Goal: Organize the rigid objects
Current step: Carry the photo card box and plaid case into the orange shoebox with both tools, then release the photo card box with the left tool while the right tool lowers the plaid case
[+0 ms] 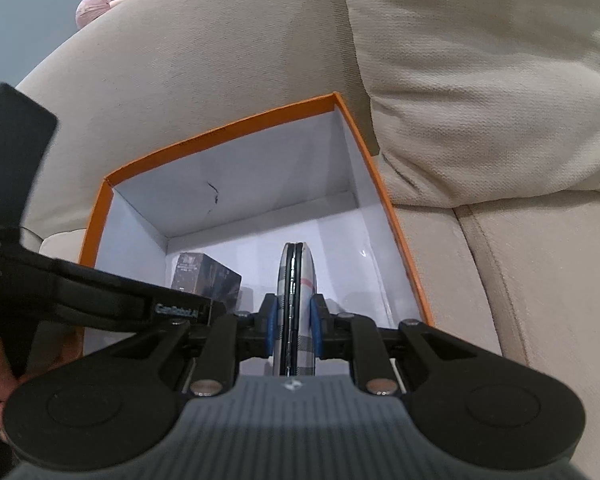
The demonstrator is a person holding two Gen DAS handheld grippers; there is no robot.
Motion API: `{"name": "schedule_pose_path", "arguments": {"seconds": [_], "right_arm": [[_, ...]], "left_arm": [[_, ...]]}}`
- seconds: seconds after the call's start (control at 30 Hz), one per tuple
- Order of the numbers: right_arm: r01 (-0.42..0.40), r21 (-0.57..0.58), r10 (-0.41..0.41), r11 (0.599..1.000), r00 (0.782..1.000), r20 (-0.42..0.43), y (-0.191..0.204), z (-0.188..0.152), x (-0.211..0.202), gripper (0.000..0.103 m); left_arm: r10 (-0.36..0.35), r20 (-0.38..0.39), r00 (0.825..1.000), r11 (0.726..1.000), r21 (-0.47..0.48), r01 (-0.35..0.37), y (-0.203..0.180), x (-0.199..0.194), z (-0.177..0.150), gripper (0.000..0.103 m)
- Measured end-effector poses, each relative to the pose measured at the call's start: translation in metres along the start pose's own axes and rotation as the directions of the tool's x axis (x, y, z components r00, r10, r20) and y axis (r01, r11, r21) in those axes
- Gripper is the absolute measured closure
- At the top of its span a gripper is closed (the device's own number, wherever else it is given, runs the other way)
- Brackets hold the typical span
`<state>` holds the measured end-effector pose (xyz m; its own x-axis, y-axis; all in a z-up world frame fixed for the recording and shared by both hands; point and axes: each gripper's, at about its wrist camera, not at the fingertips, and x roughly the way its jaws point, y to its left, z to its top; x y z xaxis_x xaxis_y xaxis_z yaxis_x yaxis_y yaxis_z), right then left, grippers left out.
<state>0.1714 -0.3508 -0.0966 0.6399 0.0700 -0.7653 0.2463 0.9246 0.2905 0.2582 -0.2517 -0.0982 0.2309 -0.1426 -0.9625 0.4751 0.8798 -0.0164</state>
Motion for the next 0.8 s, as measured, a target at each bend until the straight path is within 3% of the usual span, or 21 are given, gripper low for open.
{"name": "schedule_pose_path", "arguments": {"seconds": [0.2,0.3,0.57,0.7,0.8], "right_arm": [[-0.006,0.003,0.006,1.000,1.000,-0.010,-0.001,-0.002,0.003,0.085],[-0.011,0.009,0.011,1.000,1.000,-0.011,-0.002,-0.002,0.005,0.085],[-0.054,0.027,0.055,0.998,0.998,-0.026,0.003,-0.003,0.007,0.085],[-0.075,0.034,0.076,0.997,0.997,-0.033,0.010,-0.004,0.009,0.085],[-0.094,0.050,0.097,0.994,0.994,-0.052,0.015,-0.004,0.013,0.085]], "left_arm": [[0.069,0.012,0.998,0.996,0.063,-0.069,-0.011,-0.004,0.002,0.068],[0.136,0.043,0.990,0.980,0.138,-0.141,-0.021,-0.011,0.002,0.066],[0.239,0.119,0.964,0.941,0.217,-0.260,-0.016,-0.033,-0.002,0.067],[0.156,0.133,0.979,0.968,0.176,-0.178,-0.003,-0.043,-0.004,0.067],[0.100,0.182,0.978,0.986,0.114,-0.122,0.012,-0.069,-0.010,0.067]]}}
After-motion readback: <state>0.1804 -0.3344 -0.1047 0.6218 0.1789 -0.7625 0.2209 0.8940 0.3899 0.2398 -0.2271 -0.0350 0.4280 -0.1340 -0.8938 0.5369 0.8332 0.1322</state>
